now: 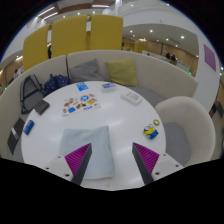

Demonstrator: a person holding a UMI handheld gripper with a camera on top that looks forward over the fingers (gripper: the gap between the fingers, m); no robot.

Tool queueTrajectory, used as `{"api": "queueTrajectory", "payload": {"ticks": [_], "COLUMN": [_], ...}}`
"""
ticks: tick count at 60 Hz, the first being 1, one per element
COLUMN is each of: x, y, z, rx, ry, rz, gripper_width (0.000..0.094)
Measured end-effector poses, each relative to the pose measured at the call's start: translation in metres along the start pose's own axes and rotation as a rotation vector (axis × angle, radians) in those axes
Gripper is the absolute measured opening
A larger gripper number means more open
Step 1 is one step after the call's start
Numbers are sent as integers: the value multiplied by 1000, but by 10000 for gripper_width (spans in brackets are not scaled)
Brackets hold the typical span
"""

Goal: Fold towel

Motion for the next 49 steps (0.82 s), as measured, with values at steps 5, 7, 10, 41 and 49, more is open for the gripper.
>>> {"api": "queueTrajectory", "payload": {"ticks": [5, 7, 10, 41, 49], "x": [8, 10, 10, -36, -34], "y": [-3, -2, 0, 25, 27], "z": [61, 87, 127, 343, 343], "rx": [13, 12, 13, -14, -16], "ry": [-17, -21, -14, -30, -55], "rz": [-3, -5, -4, 12, 18], "gripper_width": [865, 867, 864, 871, 869]}}
Point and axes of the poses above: the point between the fingertips, and its own axes, seen from behind it with the camera up: y to the left, x up, z backward, against the way the camera looks, the point moved 9 cm from there along z, backward, against the way the camera looks, and after that the axes turned 1 degree about x, right-handed, at the moved point
